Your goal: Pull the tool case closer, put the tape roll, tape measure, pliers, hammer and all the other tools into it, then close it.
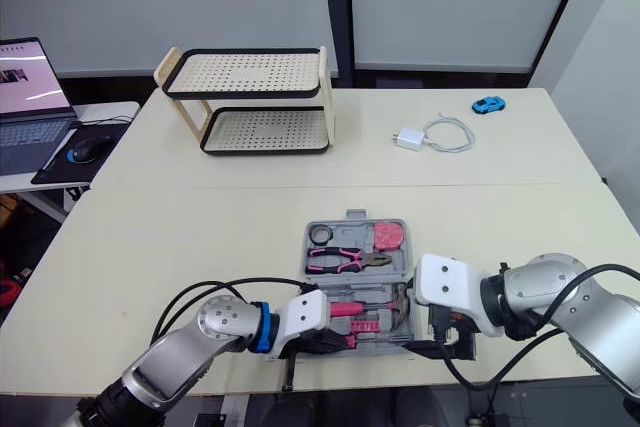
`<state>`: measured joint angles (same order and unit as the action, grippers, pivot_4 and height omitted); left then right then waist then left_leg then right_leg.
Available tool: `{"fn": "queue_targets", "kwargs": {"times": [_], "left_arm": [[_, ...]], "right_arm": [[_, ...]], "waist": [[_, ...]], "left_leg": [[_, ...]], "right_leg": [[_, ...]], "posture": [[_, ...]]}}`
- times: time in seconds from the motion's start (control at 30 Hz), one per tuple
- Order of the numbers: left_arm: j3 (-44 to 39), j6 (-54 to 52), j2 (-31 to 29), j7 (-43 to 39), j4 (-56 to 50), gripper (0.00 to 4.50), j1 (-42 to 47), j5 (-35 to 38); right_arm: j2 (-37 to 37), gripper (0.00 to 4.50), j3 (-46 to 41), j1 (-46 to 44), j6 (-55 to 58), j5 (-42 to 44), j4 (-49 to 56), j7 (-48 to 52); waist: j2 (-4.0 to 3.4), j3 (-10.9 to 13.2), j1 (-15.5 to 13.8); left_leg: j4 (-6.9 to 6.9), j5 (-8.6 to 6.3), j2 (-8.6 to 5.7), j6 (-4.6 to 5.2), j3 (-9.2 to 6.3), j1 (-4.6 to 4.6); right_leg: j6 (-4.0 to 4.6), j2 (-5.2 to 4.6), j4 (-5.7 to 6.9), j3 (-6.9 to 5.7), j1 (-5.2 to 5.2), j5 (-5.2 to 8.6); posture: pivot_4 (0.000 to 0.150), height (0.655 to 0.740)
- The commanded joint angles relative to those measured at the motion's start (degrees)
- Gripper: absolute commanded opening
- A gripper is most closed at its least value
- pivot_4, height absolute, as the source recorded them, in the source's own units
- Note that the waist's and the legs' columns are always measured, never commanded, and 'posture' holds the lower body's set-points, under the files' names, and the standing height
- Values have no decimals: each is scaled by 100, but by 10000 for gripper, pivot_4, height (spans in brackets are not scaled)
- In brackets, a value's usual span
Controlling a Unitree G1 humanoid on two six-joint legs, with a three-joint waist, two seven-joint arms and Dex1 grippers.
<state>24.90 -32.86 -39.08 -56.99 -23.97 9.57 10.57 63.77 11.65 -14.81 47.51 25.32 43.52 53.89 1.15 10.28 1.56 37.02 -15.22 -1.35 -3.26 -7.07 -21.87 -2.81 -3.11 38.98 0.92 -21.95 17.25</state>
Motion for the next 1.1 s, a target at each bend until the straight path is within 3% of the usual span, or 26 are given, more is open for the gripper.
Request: {"fn": "queue_targets", "kwargs": {"times": [0.03, 0.13, 0.27, 0.53, 1.1], "left_arm": [[-847, -277, -308, -39, -476, 355, 104, 424], [-1716, -334, -1031, -250, -315, 0, 81, 573], [-1945, -21, -1541, -371, 468, 0, 107, 386], [-1236, 482, -1058, -319, 1661, 0, 554, -166], [-431, 724, 22, -11, 2680, 0, 1100, -1007]], "right_arm": [[128, 45000, 356, -203, -563, -869, -609, -42], [-55, 41397, 621, -457, -904, -1403, -1353, -96], [-497, 28663, 1027, -799, -1311, -1996, -2091, -63], [-1152, 1086, 1524, -1033, -1763, -2742, -3033, 112], [-2160, 467, 1724, -1153, -2001, -3478, -3704, 172]], "waist": [[-1, 0, 1], [3, 2, 40], [-13, 1, 37], [-8, 4, -10], [-10, 1, 9]], "left_leg": [[-1, 0, -1, 0, 1, 0], [-2, 0, 3, 0, 3, 0], [-8, 0, 3, 0, 9, 2], [-2, 0, -5, -1, 6, -15], [3, 1, -7, -1, 3, -12]], "right_leg": [[0, 0, 0, 0, -1, 0], [0, 3, 2, 0, -5, 0], [1, 5, 1, 5, -10, 0], [1, -7, -3, 4, -14, 0], [1, -1, 8, 3, -17, -1]], "posture": [[1500, 7400], [1500, 7400], [1500, 7400], [1500, 7400], [1500, 7400]]}}
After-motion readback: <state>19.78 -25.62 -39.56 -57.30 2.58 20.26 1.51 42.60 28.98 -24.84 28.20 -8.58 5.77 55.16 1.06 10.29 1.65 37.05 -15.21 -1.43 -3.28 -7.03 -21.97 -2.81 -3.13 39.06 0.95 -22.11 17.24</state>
